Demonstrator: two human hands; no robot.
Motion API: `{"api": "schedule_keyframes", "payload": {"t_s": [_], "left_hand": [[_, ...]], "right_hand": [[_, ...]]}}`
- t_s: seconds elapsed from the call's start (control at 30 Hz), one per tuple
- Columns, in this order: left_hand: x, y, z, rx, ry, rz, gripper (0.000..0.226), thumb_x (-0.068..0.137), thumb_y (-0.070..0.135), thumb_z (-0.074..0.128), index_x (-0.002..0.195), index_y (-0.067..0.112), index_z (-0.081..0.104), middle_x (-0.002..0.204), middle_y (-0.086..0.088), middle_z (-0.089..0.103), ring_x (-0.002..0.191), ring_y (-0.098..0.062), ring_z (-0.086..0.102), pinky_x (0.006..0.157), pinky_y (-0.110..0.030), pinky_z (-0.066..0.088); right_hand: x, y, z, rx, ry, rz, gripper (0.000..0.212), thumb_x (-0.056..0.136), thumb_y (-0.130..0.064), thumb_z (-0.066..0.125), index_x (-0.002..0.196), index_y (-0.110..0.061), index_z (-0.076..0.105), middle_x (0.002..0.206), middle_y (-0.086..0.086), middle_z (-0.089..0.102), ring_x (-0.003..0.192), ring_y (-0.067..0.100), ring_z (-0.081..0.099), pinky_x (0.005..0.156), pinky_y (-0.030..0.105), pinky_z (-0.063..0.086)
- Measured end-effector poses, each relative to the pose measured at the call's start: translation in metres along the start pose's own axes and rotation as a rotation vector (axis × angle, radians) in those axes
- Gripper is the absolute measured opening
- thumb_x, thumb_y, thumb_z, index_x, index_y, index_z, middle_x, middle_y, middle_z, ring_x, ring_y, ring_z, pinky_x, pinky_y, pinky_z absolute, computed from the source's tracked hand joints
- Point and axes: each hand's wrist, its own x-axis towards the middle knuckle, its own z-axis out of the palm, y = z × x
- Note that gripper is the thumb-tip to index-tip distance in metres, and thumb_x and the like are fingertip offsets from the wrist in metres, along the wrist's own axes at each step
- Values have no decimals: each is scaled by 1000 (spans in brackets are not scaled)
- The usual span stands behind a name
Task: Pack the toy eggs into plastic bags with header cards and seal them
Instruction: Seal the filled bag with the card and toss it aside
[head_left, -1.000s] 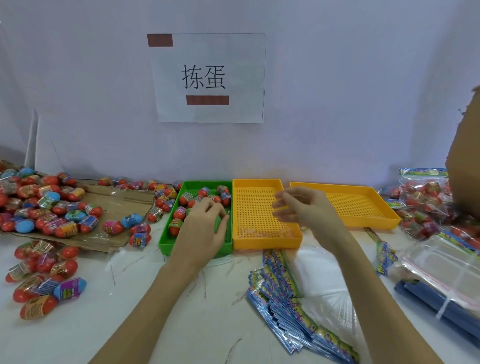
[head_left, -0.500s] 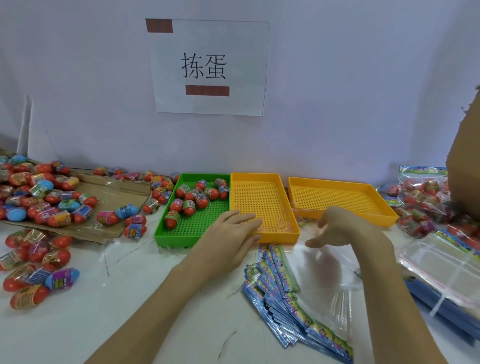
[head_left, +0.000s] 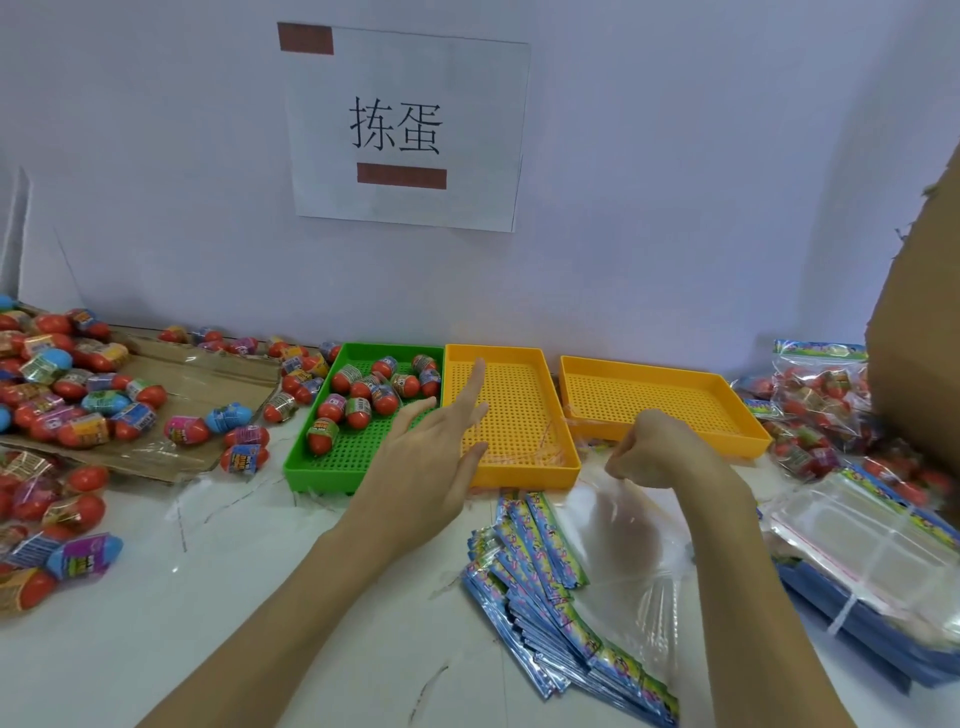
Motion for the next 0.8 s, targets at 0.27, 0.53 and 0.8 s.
{"api": "schedule_keyframes", "payload": {"t_s": [0.27,0.53,0.8], "left_hand": [[0,4,-1,78,5,-10,47,105,36,58,148,18,57,164,-8,38,156,-23,31,125,-52,24],[1,5,-1,57,38,-21,41,104,43,51,125,16,74,164,-8,40,156,-22,28,126,-50,22],[6,22,-8,-622,36,-410,63,96,70,49,146,32,55,138,24,56,132,10,43,116,-26,34]], "right_hand": [[-4,8,-12,157,40,-34,22,99,-10,55,101,3,71,102,19,74,91,30,63,74,36,49],[-18,-11,-13,926,69,-261,4,100,-13,66,101,-10,69,74,7,70,65,18,61,60,27,51],[-26,-42,0,1302,-192,-527,16,103,-9,59,114,-6,70,75,1,64,57,15,62,53,22,53]]}}
